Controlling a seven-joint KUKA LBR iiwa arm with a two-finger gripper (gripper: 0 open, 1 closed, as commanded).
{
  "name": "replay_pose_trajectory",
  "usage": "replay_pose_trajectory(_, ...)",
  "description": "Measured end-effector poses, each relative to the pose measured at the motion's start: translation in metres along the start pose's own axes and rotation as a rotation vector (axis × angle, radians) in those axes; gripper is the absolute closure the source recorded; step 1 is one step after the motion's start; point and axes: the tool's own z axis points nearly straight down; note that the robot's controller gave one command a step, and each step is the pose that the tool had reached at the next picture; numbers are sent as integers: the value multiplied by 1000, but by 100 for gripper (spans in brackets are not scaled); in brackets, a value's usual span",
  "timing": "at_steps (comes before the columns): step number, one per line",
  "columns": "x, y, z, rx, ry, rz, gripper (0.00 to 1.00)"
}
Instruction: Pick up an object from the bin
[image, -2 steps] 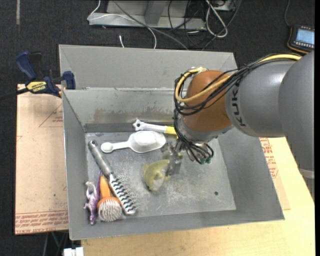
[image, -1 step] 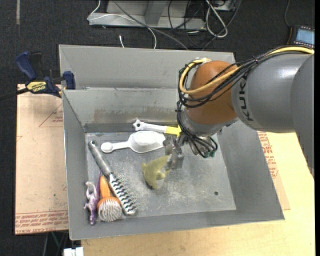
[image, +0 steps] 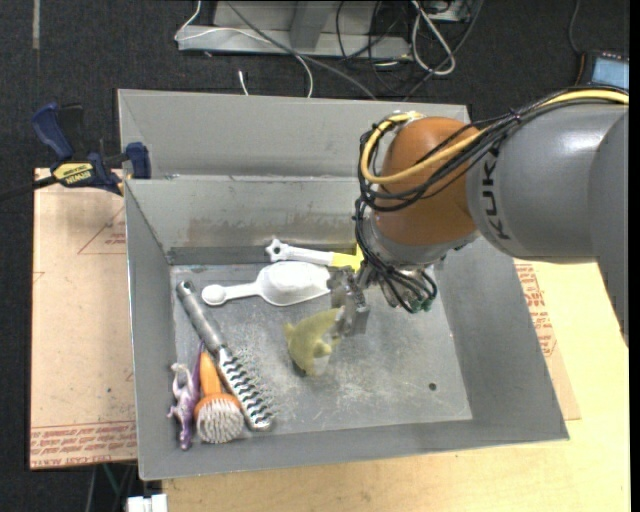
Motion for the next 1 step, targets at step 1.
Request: replay_pose_trajectory(1, 0, 1, -26, -1, 2, -1, 100)
